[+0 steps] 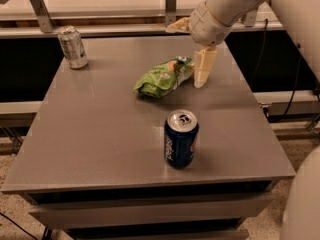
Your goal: Pick green rice chip bag
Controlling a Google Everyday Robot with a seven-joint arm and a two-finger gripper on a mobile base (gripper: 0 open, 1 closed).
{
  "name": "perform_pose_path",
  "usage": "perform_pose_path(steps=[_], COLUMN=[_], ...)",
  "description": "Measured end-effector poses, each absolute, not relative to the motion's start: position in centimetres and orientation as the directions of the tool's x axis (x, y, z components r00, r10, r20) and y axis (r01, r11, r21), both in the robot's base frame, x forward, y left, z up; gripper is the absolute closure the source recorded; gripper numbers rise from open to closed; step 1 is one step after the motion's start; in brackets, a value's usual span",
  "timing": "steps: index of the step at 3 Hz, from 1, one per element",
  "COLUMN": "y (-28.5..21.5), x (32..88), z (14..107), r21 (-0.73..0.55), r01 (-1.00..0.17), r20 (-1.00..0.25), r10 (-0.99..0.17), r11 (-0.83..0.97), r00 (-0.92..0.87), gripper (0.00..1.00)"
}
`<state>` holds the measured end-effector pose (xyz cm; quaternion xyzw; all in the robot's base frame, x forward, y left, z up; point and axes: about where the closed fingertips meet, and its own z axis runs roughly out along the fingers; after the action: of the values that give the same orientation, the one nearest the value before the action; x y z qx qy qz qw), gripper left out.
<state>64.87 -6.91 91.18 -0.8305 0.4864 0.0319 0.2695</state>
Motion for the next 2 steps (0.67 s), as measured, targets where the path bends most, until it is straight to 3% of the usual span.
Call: perform_pose_path(steps=[2], y=[-2.8], x=[65.4], z=[87.0], r21=[-0.377], r01=[-0.798], r20=[-0.293], r10=[-0.757], r11=[-0.47], r00=[0.584], gripper=[0.42])
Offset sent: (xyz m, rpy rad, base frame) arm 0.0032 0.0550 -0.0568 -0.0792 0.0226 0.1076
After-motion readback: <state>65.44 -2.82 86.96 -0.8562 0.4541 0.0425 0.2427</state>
